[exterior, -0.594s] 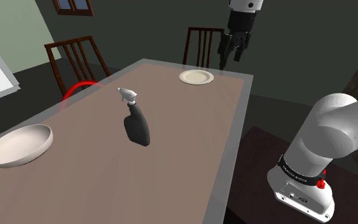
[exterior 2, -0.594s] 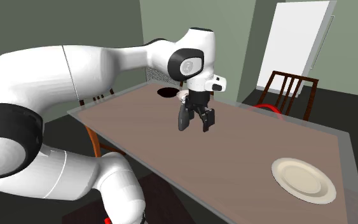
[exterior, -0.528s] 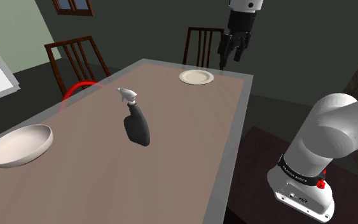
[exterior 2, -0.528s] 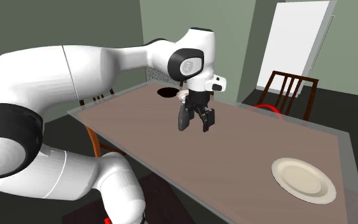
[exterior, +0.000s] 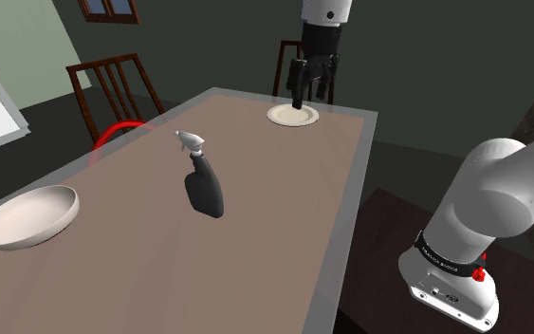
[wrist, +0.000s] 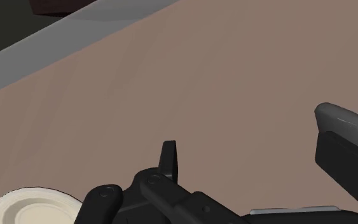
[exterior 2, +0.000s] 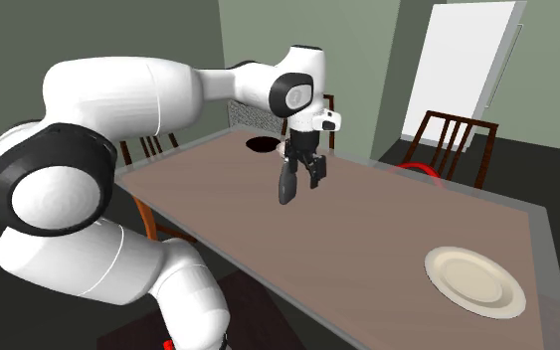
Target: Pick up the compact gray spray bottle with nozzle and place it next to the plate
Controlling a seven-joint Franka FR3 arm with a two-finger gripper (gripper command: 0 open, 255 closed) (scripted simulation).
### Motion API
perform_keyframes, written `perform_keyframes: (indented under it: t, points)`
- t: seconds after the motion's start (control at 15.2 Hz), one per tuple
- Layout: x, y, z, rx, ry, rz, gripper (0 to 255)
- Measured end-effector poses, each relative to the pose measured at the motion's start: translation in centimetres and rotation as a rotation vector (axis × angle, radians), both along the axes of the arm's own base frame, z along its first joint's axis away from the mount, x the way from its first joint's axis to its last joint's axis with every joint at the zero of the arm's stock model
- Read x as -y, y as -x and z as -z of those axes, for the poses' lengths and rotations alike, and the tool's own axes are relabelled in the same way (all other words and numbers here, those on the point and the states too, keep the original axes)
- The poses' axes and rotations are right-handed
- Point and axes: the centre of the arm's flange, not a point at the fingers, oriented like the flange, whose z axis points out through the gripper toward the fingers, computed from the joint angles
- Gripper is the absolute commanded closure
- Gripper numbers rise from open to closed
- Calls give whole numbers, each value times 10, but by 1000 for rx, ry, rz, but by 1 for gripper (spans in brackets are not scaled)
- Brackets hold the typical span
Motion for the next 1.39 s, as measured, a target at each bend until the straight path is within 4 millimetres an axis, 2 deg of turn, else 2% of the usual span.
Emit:
perform_keyframes:
  t: [0.79,1.12,1.25,1.39]
  points:
    - [-145,-68,11,-8,-9,-78,0]
    - [-207,-85,19,-12,-13,-111,0]
    - [-227,-96,21,-14,-14,-123,0]
    - [-236,-99,27,-14,-15,-126,0]
